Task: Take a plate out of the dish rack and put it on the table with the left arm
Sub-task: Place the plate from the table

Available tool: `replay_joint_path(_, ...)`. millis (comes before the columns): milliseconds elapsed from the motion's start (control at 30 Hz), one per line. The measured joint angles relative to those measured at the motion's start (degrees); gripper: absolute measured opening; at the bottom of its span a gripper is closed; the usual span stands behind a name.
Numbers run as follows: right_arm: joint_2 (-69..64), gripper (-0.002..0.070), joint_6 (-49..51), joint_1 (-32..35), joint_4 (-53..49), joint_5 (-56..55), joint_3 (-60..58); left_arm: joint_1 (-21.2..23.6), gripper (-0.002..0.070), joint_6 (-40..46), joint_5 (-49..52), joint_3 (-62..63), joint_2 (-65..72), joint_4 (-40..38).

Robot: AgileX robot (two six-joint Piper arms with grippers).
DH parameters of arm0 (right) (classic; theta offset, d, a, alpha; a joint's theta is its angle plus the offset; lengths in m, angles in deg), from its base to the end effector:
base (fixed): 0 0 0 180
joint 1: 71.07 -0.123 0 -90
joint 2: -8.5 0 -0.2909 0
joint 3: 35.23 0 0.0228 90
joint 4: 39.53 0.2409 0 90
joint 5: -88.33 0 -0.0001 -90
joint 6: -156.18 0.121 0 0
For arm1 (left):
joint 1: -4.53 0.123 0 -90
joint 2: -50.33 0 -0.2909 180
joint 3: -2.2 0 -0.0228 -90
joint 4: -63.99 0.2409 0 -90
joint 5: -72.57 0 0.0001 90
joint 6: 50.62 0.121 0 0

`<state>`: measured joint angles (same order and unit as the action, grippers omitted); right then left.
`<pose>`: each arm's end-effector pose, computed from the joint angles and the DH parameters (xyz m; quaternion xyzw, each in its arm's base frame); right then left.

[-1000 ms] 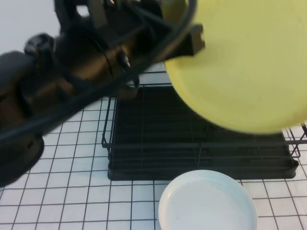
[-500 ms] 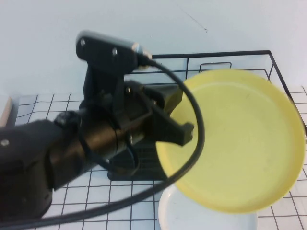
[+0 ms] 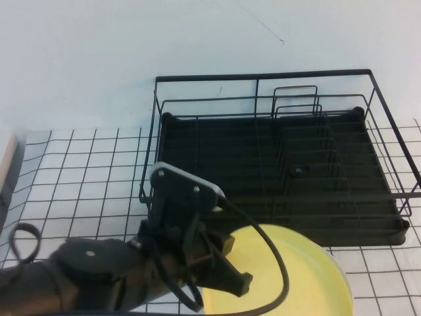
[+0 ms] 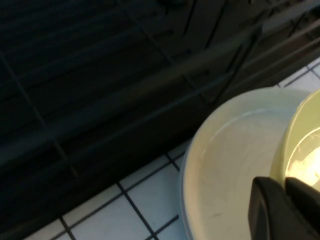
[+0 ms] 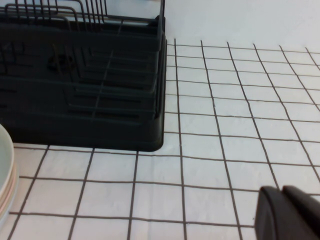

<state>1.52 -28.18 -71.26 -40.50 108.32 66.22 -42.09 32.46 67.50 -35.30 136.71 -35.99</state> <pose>0.0662 -0.0005 0.1674 -0.0362 0.7953 -0.0291 0.6045 0.2091 -0.2061 0.2292 0.2072 0.8608 -0.2111 0.4140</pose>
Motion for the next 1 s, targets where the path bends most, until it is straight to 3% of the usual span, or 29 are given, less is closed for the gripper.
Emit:
replay_joint_path(400, 0.0, -0.0002, 0.0, 0.0, 0.0, 0.0, 0.0, 0.0, 0.0006, -0.22, 1.16, 3.56, 14.82, 0.1)
replay_joint_path(700, 0.0, -0.0002, 0.0, 0.0, 0.0, 0.0, 0.0, 0.09, 0.0005, -0.22, -5.49, 5.95, 15.42, 0.1)
replay_joint_path(1000, 0.0, -0.0002, 0.0, 0.0, 0.0, 0.0, 0.0, 0.09, 0.0006, -0.22, -4.05, 6.22, 17.02, 0.1)
